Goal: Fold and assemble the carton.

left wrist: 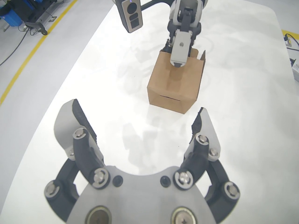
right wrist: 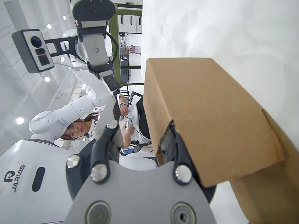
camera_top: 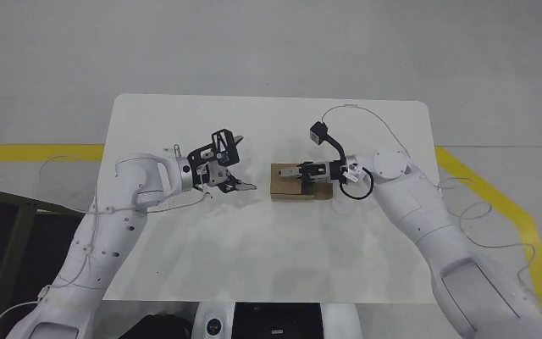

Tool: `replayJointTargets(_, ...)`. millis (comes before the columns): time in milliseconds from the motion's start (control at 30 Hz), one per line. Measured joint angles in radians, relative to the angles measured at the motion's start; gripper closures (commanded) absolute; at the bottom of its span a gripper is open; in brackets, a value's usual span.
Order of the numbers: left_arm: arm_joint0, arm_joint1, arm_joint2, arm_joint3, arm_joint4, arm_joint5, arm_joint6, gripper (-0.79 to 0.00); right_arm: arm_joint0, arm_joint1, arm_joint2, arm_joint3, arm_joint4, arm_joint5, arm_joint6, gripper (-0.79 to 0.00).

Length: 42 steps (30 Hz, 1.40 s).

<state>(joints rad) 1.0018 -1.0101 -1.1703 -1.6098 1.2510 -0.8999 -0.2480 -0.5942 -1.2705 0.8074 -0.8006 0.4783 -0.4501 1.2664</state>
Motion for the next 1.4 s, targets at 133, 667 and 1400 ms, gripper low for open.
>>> replayJointTargets(133,0.004,-0.003,0.024,0.014,0.058,0.004,0.077,-0.785,-0.013,0.017,0.031,-0.032,-0.011,0.008,0.025,-0.606)
replayJointTargets(667,0.002,-0.022,0.137,-0.006,0.243,0.085,0.224,-0.785,-0.155,0.097,0.18,-0.247,-0.074,0.103,0.058,-0.785)
replayJointTargets(1400,0.006,-0.021,0.151,-0.021,0.288,0.078,0.212,-0.785,-0.429,0.219,0.507,-0.691,-0.216,0.249,0.049,-0.785)
